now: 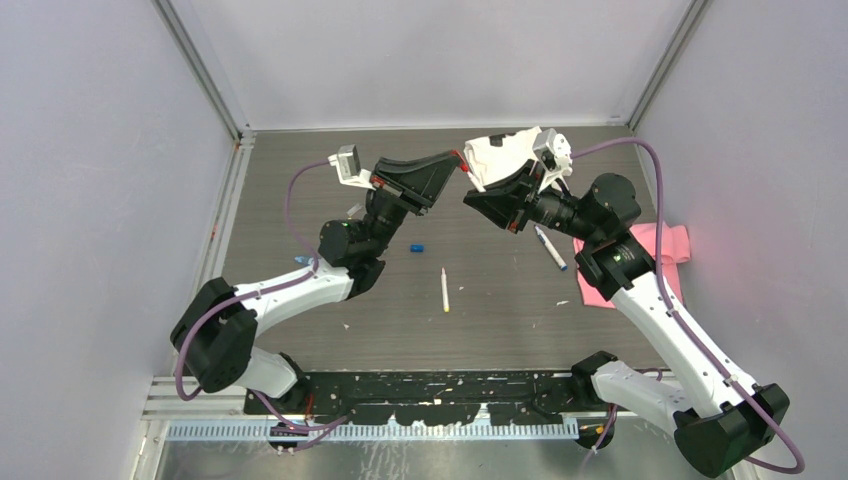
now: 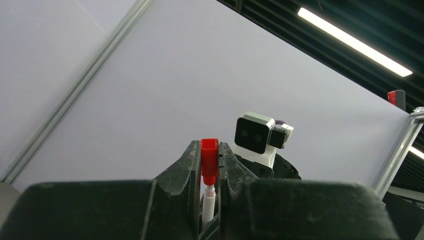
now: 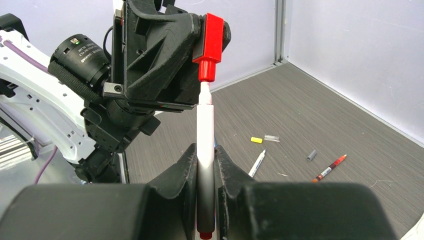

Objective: Insert the pens into the pen caps
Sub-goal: Insert the pen cap onto the pen.

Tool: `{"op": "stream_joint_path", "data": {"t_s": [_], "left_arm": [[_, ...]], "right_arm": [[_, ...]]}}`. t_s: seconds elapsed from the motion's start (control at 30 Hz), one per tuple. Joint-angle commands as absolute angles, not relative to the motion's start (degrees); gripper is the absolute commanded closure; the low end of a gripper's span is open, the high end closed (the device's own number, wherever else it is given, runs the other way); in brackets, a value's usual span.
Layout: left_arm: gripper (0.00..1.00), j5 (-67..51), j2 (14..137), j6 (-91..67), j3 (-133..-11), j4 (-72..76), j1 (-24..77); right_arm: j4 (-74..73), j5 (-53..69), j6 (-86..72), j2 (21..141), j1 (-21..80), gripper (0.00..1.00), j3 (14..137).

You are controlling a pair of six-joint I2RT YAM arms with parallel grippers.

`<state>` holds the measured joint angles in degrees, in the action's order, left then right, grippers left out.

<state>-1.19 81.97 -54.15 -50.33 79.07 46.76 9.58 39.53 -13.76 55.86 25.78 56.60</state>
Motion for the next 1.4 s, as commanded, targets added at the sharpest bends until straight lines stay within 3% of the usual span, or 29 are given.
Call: {"op": "stream_joint_path", "data": {"t_s": [0.0,0.8,1.07,1.37], "left_arm": [[0.99,-2.6,82.5,-55.3,-51.2,82.0,47.0],[0.99,-12.7,82.2,-56.3,-51.7,75.8,47.0],[0.99,-13.9,77.5,-49.6,-51.1,65.7,47.0],[0.88,-8.5,75.0,-49.2,-49.8,67.2,47.0]], "right_arm": [[13.3,39.2,-13.8,56.2,26.0,0.99,58.0],[18.4,37.5,-11.5,60.3,25.9,0.99,61.7],[17.8,38.9,-12.2,60.1,25.9,0.99,60.8],[17.5,39.9,-12.8,58.6,25.9,0.99,58.9]]}}
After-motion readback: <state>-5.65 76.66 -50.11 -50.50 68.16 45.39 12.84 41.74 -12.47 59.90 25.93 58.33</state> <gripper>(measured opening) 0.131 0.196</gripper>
